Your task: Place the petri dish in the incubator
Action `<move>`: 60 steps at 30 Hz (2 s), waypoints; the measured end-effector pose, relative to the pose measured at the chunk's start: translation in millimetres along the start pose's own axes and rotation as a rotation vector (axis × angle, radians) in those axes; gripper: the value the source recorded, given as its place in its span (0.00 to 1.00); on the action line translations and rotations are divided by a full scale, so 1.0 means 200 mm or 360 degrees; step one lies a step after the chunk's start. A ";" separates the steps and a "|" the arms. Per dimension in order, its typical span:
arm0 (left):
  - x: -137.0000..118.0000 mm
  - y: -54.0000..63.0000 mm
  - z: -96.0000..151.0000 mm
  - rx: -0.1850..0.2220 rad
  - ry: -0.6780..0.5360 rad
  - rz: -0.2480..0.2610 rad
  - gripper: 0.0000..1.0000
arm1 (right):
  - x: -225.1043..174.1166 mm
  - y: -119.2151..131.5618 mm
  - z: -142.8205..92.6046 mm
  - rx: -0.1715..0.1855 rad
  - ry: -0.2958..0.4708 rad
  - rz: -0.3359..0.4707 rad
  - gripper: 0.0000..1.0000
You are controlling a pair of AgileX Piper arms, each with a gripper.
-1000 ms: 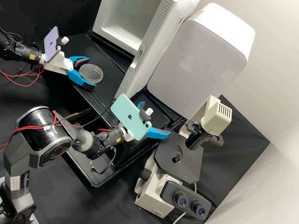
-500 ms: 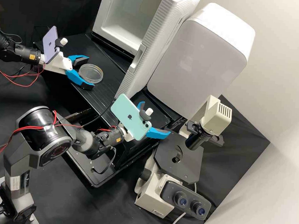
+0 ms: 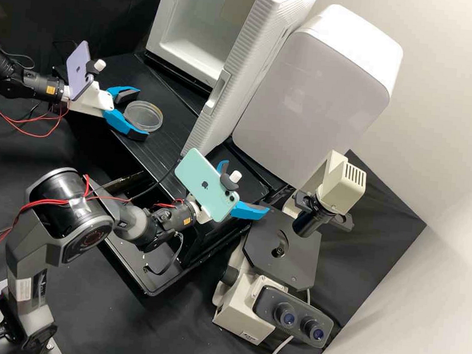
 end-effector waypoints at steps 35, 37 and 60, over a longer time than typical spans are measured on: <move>0.00 0.00 0.00 -0.0011 0.0009 0.0004 0.00 | 0.00 0.00 0.00 0.0000 0.0000 0.0000 1.00; 0.00 0.00 0.00 -0.0011 0.0009 0.0004 0.00 | 0.00 0.00 0.00 0.0000 0.0000 0.0000 1.00; 0.00 0.00 -0.01 -0.0029 0.0021 0.0015 0.00 | 0.00 0.00 0.00 0.0000 0.0000 0.0000 1.00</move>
